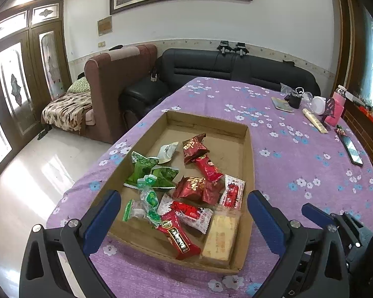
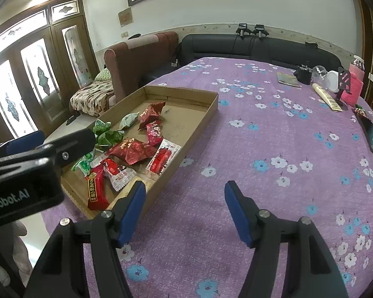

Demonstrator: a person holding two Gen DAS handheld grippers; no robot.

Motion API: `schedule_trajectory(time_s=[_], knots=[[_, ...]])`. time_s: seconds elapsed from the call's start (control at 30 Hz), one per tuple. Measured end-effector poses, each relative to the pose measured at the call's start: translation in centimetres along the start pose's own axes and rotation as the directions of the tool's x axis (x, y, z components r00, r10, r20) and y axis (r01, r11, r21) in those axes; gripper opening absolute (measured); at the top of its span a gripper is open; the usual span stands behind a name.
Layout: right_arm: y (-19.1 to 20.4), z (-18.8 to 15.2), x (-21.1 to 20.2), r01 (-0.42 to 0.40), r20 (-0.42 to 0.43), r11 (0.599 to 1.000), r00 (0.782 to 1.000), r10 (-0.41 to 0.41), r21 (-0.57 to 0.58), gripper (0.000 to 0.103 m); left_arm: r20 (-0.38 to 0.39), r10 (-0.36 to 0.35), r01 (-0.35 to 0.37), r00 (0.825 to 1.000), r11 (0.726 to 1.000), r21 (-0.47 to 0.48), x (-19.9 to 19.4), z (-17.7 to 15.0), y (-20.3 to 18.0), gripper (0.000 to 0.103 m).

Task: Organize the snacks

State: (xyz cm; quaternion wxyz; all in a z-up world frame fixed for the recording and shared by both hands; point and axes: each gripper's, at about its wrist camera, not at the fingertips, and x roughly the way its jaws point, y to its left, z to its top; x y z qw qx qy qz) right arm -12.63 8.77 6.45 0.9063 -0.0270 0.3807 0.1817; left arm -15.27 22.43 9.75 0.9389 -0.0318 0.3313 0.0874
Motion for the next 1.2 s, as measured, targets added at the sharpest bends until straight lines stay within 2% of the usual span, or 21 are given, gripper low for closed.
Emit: schedule_trajectory(time_s=[0.23, 0.37, 0.43, 0.5, 0.53, 0.57, 0.63, 0.7, 0.73, 0.83, 0.93, 1.07, 1.2], knots=[[0.1, -0.2, 0.1, -0.004, -0.001, 1.0, 1.0, 0.004, -0.005, 0.066, 0.02, 0.005, -0.005, 1.0, 1.0, -0.009, -0.4, 0.1, 0.1, 0.102], [0.3, -0.3, -0.1, -0.005, 0.007, 1.0, 1.0, 0.005, -0.015, 0.066, 0.108, 0.053, -0.051, 0.993, 0.999, -0.018, -2.0, 0.1, 0.2, 0.102], [0.4, -0.3, -0.3, -0.007, 0.015, 1.0, 1.0, 0.007, -0.02, 0.066, 0.196, 0.079, -0.072, 0.977, 0.996, -0.045, -3.8, 0.2, 0.5, 0.102], [0.5, -0.3, -0.8, -0.011, 0.031, 1.0, 0.999, 0.012, -0.027, 0.066, 0.304, 0.108, -0.084, 0.947, 0.992, -0.092, -6.3, 0.0, 1.2, 0.102], [0.6, -0.3, -1.0, -0.009, 0.039, 1.0, 0.999, 0.011, -0.03, 0.066, 0.336, 0.121, -0.088, 0.934, 0.99, -0.112, -7.1, -0.1, 1.4, 0.102], [0.6, -0.3, -1.2, -0.005, 0.047, 0.999, 0.999, 0.007, -0.033, 0.067, 0.377, 0.146, -0.098, 0.915, 0.985, -0.145, -8.3, -0.4, 1.8, 0.102], [0.7, -0.2, -1.4, -0.003, 0.056, 0.999, 0.998, 0.005, -0.036, 0.068, 0.407, 0.205, -0.151, 0.89, 0.975, -0.162, -9.2, -0.6, 2.1, 0.102], [0.8, -0.2, -1.6, -0.004, 0.06, 0.999, 0.998, 0.007, -0.037, 0.068, 0.412, 0.255, -0.218, 0.875, 0.967, -0.135, -9.3, -0.5, 1.8, 0.102], [0.9, -0.2, -1.6, -0.005, 0.061, 0.999, 0.998, 0.007, -0.038, 0.068, 0.41, 0.253, -0.221, 0.876, 0.967, -0.125, -9.2, -0.5, 1.8, 0.102], [1.1, -0.3, -1.8, -0.005, 0.063, 0.999, 0.998, 0.008, -0.047, 0.069, 0.354, 0.196, -0.159, 0.914, 0.979, -0.131, -8.5, -0.4, 2.6, 0.102], [1.5, -0.4, -2.2, -0.005, 0.069, 0.998, 0.998, 0.01, -0.066, 0.069, 0.309, 0.159, -0.124, 0.938, 0.984, -0.129, -7.6, -0.1, 2.8, 0.102], [1.5, -0.1, -2.9, -0.014, 0.081, 0.997, 0.997, 0.02, -0.077, 0.069, 0.288, 0.098, -0.068, 0.953, 0.991, -0.113, -7.5, 0.7, 1.6, 0.102], [0.2, 0.5, -4.2, -0.006, 0.103, 0.999, 0.995, 0.012, -0.053, 0.072, 0.283, 0.048, -0.034, 0.958, 0.998, -0.053, -7.7, 2.1, -1.2, 0.102]])
